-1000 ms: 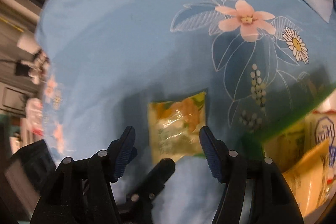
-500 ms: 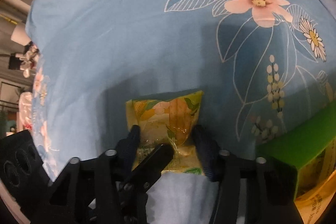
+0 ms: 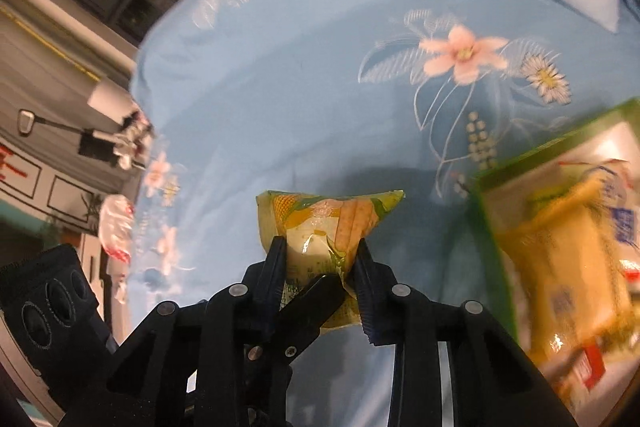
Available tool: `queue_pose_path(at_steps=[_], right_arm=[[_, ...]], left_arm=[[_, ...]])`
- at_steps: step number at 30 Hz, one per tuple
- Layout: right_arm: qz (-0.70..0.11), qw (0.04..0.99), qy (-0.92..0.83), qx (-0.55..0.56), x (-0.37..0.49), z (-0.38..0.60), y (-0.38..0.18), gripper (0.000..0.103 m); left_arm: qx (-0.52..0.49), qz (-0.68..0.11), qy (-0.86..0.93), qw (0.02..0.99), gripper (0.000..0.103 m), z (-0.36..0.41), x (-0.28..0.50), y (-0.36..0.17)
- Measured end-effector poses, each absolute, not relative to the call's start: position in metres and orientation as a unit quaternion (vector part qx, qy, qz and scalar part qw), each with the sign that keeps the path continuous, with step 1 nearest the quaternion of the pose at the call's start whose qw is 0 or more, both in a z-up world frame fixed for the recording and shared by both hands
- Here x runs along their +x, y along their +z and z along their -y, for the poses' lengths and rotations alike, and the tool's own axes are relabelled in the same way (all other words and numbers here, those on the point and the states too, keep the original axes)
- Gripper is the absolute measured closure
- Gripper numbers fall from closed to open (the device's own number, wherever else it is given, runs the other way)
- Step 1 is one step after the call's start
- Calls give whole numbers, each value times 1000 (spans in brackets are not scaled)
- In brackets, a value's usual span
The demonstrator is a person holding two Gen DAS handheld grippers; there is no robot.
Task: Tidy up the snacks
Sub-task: 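Carry the green-yellow packet over the box and lower it inside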
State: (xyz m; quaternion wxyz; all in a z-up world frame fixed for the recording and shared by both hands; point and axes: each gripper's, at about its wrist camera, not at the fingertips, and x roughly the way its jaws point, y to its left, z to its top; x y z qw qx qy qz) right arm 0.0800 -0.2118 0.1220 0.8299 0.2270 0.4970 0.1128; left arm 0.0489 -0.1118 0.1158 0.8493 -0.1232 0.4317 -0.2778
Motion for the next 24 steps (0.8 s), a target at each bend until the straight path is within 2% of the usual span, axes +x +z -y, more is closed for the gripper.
queue_pose_path(at_steps=[6,11,16,24], right_arm=[[-432,863,97,245,25,239,163,68],[-387,880,42,274,-22,278,174,68],[-373,878,-17,300,-52,316,162,68],[-398,845,-74,349,-72,365,118,68]], left_arm=[[-79,-387,-320,861,76,142,4,156],[-45,-367,-378,848,75,183,-26,167],[-24,-382,-428,819,75,230,-39,154],[12,-437,-454,776,75,284,-47,117]])
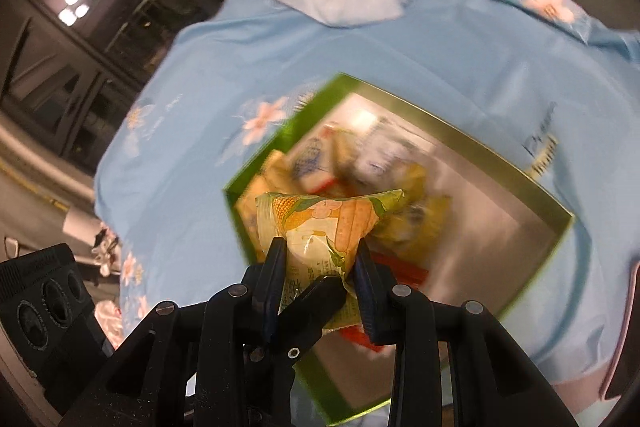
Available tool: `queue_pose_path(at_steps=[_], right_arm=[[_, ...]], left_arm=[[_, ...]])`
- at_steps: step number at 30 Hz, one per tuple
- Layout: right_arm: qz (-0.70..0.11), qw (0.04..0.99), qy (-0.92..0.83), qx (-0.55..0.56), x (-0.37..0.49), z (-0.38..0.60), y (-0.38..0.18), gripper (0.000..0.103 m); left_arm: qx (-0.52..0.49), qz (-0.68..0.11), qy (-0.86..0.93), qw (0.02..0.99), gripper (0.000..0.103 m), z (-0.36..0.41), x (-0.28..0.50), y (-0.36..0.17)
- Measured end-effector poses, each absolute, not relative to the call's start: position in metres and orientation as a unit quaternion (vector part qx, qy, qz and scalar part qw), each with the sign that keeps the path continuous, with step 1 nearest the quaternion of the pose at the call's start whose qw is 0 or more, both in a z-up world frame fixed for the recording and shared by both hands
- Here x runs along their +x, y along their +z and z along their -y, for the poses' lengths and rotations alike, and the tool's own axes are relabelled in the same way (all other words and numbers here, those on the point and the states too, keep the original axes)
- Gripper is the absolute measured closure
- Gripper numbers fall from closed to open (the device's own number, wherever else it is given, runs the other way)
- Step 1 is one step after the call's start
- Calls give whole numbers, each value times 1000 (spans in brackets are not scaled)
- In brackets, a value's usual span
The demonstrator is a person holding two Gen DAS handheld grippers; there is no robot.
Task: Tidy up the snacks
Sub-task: 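Carry the green-yellow packet over the box and lower it inside, then open the right tool and withdraw it from the box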
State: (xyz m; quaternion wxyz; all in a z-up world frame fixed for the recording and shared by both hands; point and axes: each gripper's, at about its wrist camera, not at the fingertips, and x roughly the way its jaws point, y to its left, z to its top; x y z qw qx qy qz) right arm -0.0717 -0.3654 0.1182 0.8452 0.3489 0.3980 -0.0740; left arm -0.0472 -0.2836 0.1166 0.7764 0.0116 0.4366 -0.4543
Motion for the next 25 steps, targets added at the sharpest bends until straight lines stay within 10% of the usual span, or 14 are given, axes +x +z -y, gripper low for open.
queue_pose_path(at_steps=[7,11,25], right_arm=[[-398,839,-91,359,-77,380,106,65],[-367,856,-111,347,-91,380,116,32],[-329,872,-183,314,-113,372,138,29]], left_arm=[[29,-453,-441,774,50,292,-49,108],[34,-439,-427,790,23,286,-51,115],[44,-412,-423,805,11,270,-63,135]])
